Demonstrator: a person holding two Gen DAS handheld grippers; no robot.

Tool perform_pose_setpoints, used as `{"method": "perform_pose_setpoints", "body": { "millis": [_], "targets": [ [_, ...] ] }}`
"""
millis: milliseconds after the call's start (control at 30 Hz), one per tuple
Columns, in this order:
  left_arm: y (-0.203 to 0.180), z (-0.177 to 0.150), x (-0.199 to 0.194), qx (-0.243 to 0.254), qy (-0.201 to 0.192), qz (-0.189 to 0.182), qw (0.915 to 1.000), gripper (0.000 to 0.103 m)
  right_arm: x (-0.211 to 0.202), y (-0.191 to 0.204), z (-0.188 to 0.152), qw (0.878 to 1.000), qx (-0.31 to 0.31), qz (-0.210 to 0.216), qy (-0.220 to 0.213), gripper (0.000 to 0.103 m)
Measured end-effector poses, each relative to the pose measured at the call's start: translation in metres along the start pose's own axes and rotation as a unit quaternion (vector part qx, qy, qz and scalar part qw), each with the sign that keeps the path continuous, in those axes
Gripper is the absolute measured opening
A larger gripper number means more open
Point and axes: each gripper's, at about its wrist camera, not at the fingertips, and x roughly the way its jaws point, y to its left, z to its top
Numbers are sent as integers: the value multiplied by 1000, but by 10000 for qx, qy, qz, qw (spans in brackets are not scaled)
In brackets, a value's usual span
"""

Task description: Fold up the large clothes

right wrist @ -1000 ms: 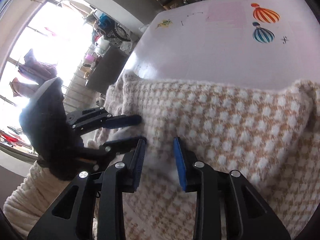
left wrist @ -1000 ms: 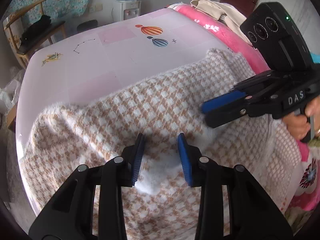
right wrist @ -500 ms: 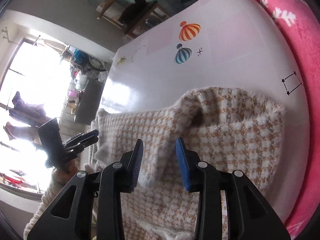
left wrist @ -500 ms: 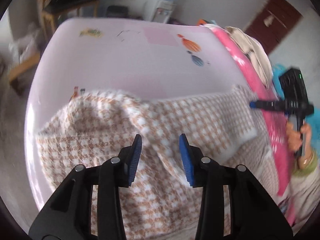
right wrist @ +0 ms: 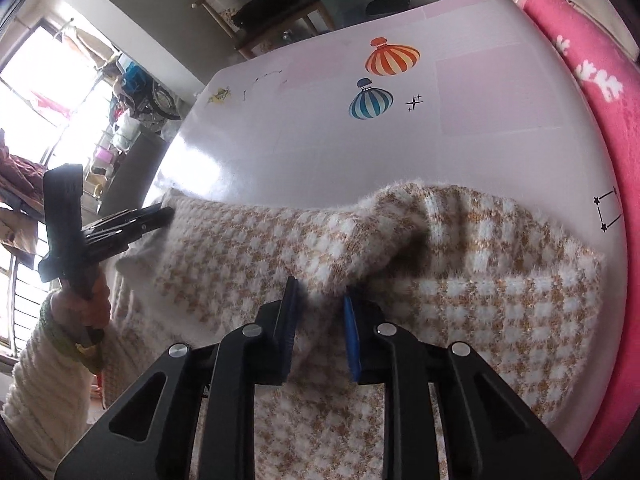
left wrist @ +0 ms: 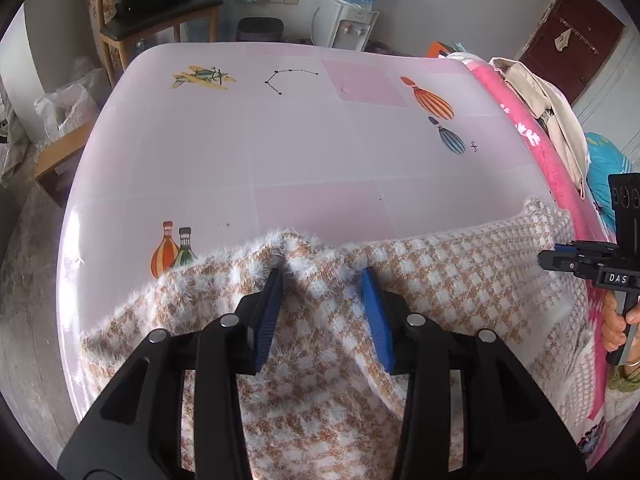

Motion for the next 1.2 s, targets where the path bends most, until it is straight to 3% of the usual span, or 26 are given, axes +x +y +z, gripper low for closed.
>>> {"method": "perform_pose_setpoints", "body": {
  "millis": [100, 167, 300, 400, 500, 533, 700, 867, 1000, 1100, 1200],
  "targets": [
    [1, -3, -14, -7, -6, 72, 10000, 40, -14, 5, 1, 9998, -147, -153, 40, 26],
    [-1, -5, -33, 88, -207, 119, 9997, 38, -32, 18, -1, 9979, -487, -377, -217, 26],
    [-30, -13, -64, 668, -571, -334, 9956, 38, -34, 52, -4, 9908, -1254, -346, -376, 27],
    [-65, -25, -53, 1210, -276, -468, 9912, 38, -13, 75, -14, 9818, -1805, -567, -156, 27],
    [-84, -47, -19, 1595, 294, 60, 9867, 38, 11, 78, -31, 9700, -2222, -973, 128, 27],
    [-85, -53, -16, 1640, 254, 128, 9861, 38, 9, 77, -36, 9686, -2297, -948, 23, 27],
    [-85, -60, -29, 1731, 103, 118, 9848, 39, -9, 70, -27, 9795, -1891, -681, 149, 27],
    [-78, -58, -31, 1625, 75, -8, 9867, 39, -23, 92, 0, 9836, -1767, -106, -348, 29],
    [-84, -62, -31, 1625, 34, 61, 9867, 39, 12, 113, 11, 9814, -1907, -6, -235, 32],
    [-81, -62, -32, 1542, -8, -4, 9880, 39, 46, 116, 7, 9765, -2126, -336, -86, 34],
    [-73, -65, -42, 1479, -97, -148, 9888, 39, 43, 114, 7, 9780, -2058, -312, -108, 35]
  ]
}}
